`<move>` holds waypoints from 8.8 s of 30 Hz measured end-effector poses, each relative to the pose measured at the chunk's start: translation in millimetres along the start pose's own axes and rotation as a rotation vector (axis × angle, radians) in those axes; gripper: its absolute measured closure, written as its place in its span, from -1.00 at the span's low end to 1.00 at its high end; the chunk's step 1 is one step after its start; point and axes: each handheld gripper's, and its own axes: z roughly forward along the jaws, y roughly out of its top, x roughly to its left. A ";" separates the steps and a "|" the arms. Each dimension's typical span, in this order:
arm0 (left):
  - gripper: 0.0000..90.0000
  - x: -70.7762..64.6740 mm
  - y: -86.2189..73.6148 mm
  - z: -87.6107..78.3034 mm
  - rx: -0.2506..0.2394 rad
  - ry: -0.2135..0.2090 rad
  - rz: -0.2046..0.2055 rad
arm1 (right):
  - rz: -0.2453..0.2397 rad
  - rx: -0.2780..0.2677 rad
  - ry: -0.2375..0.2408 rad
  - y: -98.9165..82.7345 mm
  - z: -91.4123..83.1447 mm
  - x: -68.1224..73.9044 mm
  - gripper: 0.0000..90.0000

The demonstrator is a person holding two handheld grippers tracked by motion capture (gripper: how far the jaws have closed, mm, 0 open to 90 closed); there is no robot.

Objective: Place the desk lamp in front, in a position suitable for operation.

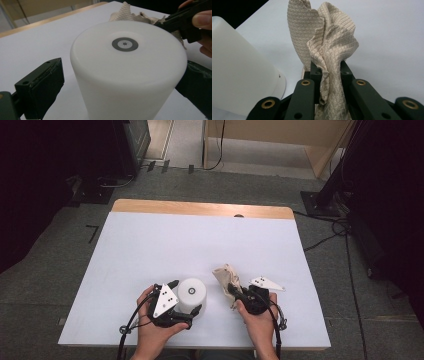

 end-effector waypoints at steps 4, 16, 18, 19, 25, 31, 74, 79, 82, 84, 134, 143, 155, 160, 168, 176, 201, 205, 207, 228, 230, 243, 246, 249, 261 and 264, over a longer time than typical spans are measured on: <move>-1.00 -4.7 -0.8 1.9 0.003 0.005 -0.027 | -0.005 0.010 -0.004 -1.4 2.2 0.9 0.77; -0.84 -5.3 0.4 9.2 0.001 -0.011 -0.046 | -0.020 0.019 -0.008 -3.8 5.3 2.9 0.77; -0.83 -2.9 0.5 9.4 -0.002 -0.016 -0.041 | -0.022 0.019 -0.009 -4.1 5.3 2.8 0.77; -0.82 -1.2 0.7 9.1 -0.002 -0.022 -0.043 | -0.019 0.022 -0.012 -4.3 5.2 2.9 0.77; -0.81 6.3 1.8 9.8 -0.005 -0.060 -0.020 | -0.019 0.024 -0.012 -4.5 5.3 2.3 0.77; -0.81 12.4 6.9 12.2 0.016 -0.136 0.081 | -0.020 0.021 -0.014 -4.0 4.9 1.7 0.77; -0.81 41.7 -1.7 28.9 -0.078 -0.475 0.179 | 0.024 -0.125 0.224 7.7 -21.2 48.8 0.79; -0.81 41.7 -2.6 28.8 -0.083 -0.470 0.174 | 0.077 -0.062 0.206 -4.7 -6.5 42.2 0.80; -0.81 41.4 -2.8 29.0 -0.083 -0.469 0.173 | 0.096 0.001 0.191 -11.7 3.6 36.4 0.79; -0.81 41.1 -2.8 29.1 -0.083 -0.467 0.173 | 0.109 0.044 0.179 -17.8 11.5 31.8 0.79; -0.81 40.0 -3.3 30.3 -0.085 -0.457 0.166 | 0.065 -0.046 0.179 -0.3 -11.9 46.8 0.79; -0.81 40.5 -3.6 31.2 -0.089 -0.463 0.161 | 0.123 0.163 0.130 -24.2 21.6 29.2 0.79; -0.82 38.4 -2.7 28.5 -0.079 -0.446 0.164 | 0.113 0.081 0.182 -12.3 9.7 31.1 0.79; -1.00 35.0 1.0 23.3 -0.077 -0.405 0.133 | 0.100 0.046 0.175 -3.9 0.7 30.0 0.78; -1.00 21.3 8.4 7.6 -0.058 -0.266 0.101 | 0.102 0.020 0.149 0.7 -3.7 21.7 0.78; -1.00 -7.7 7.0 3.1 -0.038 -0.039 -0.018 | 0.111 -0.003 0.120 5.8 -8.8 12.6 0.78; -0.80 15.7 9.2 13.3 -0.026 -0.189 0.020 | 0.094 -0.016 0.089 6.3 -11.4 11.3 0.77; -0.80 29.4 9.5 12.3 -0.050 -0.272 0.063 | 0.095 -0.019 0.093 6.6 -11.5 11.5 0.77; -0.80 32.3 9.6 11.9 -0.057 -0.292 0.080 | 0.096 -0.021 0.095 6.7 -11.5 11.7 0.77; -0.80 45.9 1.3 14.1 -0.051 -0.421 0.165 | 0.024 -0.142 0.304 16.6 -29.7 63.6 0.78; -0.80 45.5 1.2 14.1 -0.051 -0.419 0.162 | 0.029 -0.126 0.304 13.1 -23.6 63.7 0.78; -0.81 45.3 -1.4 14.9 -0.064 -0.415 0.146 | 0.094 0.092 0.202 -18.0 18.7 41.5 0.78; -0.81 45.2 -1.7 15.1 -0.066 -0.415 0.145 | 0.093 0.163 0.184 -24.7 27.6 36.8 0.78; -0.81 45.6 -2.0 15.4 -0.066 -0.418 0.140 | 0.091 0.154 0.193 -22.2 25.4 37.3 0.78; -0.82 45.3 -2.5 16.1 -0.067 -0.420 0.133 | 0.008 -0.085 0.300 7.4 -12.9 52.6 0.78; -0.82 45.1 -2.5 16.2 -0.063 -0.417 0.129 | 0.034 -0.021 0.267 -2.9 0.0 46.7 0.78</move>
